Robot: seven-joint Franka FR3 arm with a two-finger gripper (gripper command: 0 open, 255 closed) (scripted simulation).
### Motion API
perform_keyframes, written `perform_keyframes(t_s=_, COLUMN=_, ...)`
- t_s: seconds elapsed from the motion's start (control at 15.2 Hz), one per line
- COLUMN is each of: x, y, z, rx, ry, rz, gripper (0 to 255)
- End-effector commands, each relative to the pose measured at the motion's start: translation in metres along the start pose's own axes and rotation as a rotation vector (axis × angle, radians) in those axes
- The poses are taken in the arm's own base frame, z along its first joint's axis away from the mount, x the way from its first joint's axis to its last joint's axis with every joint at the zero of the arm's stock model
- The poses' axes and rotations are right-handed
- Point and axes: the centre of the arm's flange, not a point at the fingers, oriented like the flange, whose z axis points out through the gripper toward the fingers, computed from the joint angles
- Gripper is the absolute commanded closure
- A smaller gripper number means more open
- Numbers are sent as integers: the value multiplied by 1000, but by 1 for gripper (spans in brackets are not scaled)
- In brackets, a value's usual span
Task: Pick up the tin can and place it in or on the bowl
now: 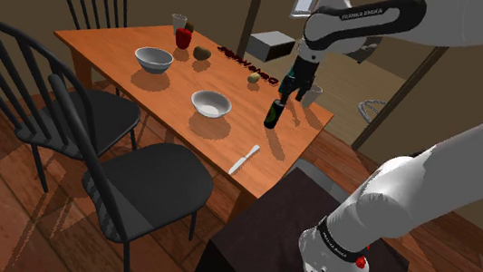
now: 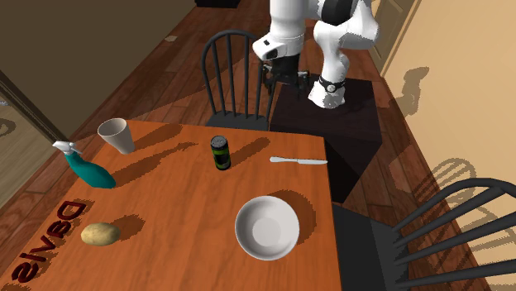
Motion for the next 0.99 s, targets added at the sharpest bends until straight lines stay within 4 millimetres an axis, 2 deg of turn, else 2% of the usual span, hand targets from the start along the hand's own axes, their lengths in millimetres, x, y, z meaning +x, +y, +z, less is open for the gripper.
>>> perform_keyframes(t_s=0.0, x=14, y=18, z=10, rx=-2, ry=10, rz=1, gripper=0)
perform_keyframes(t_s=0.92, x=115, y=142, z=90, rx=-8, ry=68, rz=13, gripper=0)
